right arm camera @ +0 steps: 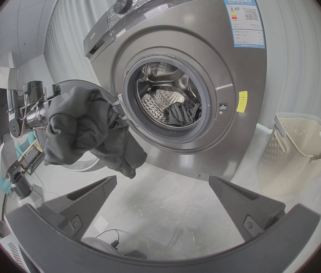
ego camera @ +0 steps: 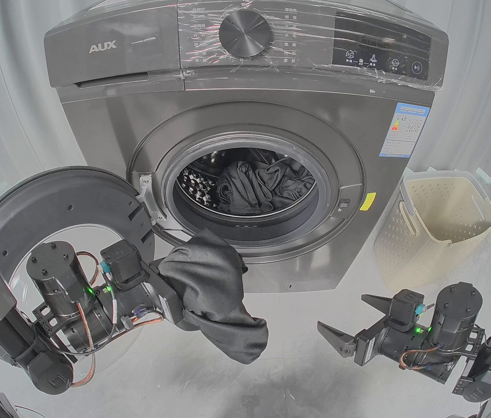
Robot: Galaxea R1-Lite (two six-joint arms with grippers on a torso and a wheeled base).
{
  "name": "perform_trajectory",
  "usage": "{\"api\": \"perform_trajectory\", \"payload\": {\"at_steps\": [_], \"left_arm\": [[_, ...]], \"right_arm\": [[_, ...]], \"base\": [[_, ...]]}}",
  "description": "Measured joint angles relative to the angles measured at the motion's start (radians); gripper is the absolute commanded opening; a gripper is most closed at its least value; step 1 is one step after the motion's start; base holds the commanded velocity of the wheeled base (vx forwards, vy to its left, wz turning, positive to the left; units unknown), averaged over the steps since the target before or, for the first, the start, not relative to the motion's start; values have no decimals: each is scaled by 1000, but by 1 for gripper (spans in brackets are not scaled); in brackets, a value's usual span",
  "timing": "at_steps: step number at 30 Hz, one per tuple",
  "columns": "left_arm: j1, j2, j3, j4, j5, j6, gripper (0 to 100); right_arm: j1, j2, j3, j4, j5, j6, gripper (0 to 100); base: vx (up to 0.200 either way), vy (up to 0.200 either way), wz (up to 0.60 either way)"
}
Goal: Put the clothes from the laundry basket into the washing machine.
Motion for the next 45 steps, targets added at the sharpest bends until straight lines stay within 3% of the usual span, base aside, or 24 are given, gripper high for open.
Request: {"api": "perform_trajectory", "payload": {"at_steps": [8, 14, 24, 38, 45], "left_arm": [[-6, 8, 17, 0, 2, 0, 0], [-20, 17, 28, 0, 0, 1, 0], [-33, 40, 38, 0, 1, 15, 0], [-49, 68, 41, 0, 1, 16, 0], [-77, 70, 52, 0, 2, 16, 0]], "right_arm": [[-43, 5, -3, -7, -14, -2, 100], [-50, 6, -11, -7, -51, -2, 100], [-44, 8, -18, -4, -47, 1, 100], [-36, 15, -17, -2, -43, 4, 100], [-31, 17, -13, -2, -43, 4, 100]], "base": [[0, 0, 0], [100, 0, 0], [60, 0, 0], [200, 0, 0], [0, 0, 0]]}}
